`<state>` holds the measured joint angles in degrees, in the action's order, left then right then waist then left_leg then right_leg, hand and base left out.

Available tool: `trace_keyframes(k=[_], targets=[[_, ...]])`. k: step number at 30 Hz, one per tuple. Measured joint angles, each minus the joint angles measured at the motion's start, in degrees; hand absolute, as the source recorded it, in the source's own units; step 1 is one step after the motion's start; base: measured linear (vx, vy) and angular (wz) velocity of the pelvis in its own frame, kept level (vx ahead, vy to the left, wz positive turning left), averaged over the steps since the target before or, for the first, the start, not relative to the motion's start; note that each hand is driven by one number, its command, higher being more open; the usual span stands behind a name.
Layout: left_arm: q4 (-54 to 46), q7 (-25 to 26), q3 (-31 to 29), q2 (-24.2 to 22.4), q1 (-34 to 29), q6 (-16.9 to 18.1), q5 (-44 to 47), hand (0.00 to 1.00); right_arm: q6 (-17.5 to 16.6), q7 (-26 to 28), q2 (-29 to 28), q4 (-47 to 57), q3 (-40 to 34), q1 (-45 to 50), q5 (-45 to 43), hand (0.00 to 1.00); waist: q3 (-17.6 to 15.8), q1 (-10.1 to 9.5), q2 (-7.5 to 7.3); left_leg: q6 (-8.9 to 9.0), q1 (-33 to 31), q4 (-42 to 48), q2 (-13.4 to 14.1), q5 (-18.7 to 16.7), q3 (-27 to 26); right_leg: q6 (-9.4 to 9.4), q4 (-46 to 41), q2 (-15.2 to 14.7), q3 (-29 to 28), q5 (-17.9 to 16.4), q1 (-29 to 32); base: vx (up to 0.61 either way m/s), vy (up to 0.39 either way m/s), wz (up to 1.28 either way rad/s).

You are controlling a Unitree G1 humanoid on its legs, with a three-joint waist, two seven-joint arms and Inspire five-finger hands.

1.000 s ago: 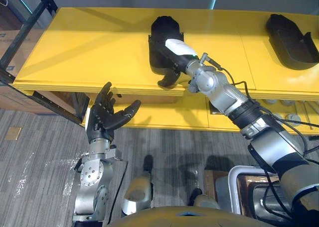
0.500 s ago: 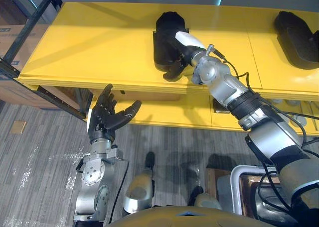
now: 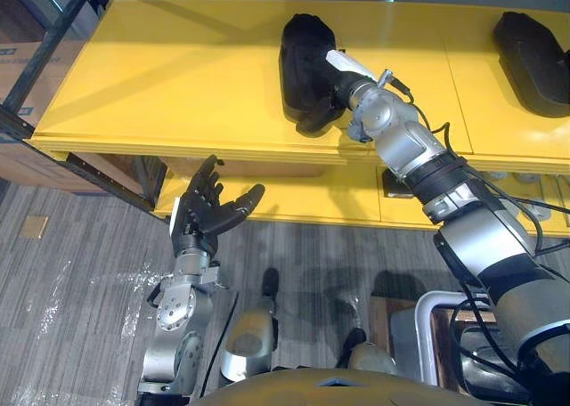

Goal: Walk over and take three plastic housings, then place them on the shelf

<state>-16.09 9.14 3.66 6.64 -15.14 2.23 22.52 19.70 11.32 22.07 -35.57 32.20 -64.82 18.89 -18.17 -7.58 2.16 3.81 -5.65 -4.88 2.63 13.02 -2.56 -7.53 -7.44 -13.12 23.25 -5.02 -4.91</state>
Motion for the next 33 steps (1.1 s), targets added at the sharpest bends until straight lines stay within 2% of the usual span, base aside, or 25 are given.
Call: trace_keyframes(k=[10, 14, 21, 24, 33], targets=[[0.0, 0.6, 1.4, 0.9, 0.0, -0.4, 0.1, 1.00, 4.3, 5.8, 0.0, 0.9, -1.8, -0.3, 2.9, 1.00, -0.2, -0.14, -0.48, -0.20, 0.1, 0.0, 0.0, 0.0, -0.9, -0.31, -0.5, -0.2, -1.4, 0.2, 0.9, -0.02, -0.023, -0.05], [0.0, 0.7, 3.7, 2.5, 0.1, -1.5, 1.6, 1.00, 7.8, 8.4, 0.3, 0.4, -4.0, -1.0, 4.8, 1.00, -0.1, -0.14, -2.01, -0.20, 0.1, 0.0, 0.1, 0.0, -1.2, -0.47, -0.5, -0.2, -1.8, 0.3, 1.1, -0.02, -0.057, -0.03], [0.0, 0.7, 3.7, 3.0, 0.1, -1.7, 1.8, 1.00, 10.1, 9.7, 0.8, 0.0, -6.1, -1.1, 6.4, 1.00, -0.1, -0.14, -2.47, -0.24, 0.1, 0.0, 0.1, 0.0, -1.8, -0.65, -0.7, -0.2, -2.6, 0.5, 1.5, -0.02, -0.034, -0.04], [0.0, 0.7, 4.0, 3.0, 0.2, -2.6, 1.9, 1.00, 12.4, 10.9, 0.8, -0.1, -7.7, -1.1, 7.9, 1.00, 0.0, -0.12, -2.60, -0.27, 0.1, 0.0, 0.2, 0.0, -2.1, -0.72, -0.8, -0.3, -3.1, 0.5, 1.8, -0.02, -0.030, -0.07], [0.0, 0.9, 4.9, 3.5, 1.9, -3.8, 1.9, 1.00, 15.4, 10.9, 1.0, -1.9, -10.5, -0.9, 10.0, 1.00, 0.4, -0.05, -3.29, -0.30, 0.3, 0.0, 0.3, 0.0, -2.5, -0.73, -1.0, -0.3, -3.4, 0.6, 1.9, -0.01, -0.030, -0.02]])
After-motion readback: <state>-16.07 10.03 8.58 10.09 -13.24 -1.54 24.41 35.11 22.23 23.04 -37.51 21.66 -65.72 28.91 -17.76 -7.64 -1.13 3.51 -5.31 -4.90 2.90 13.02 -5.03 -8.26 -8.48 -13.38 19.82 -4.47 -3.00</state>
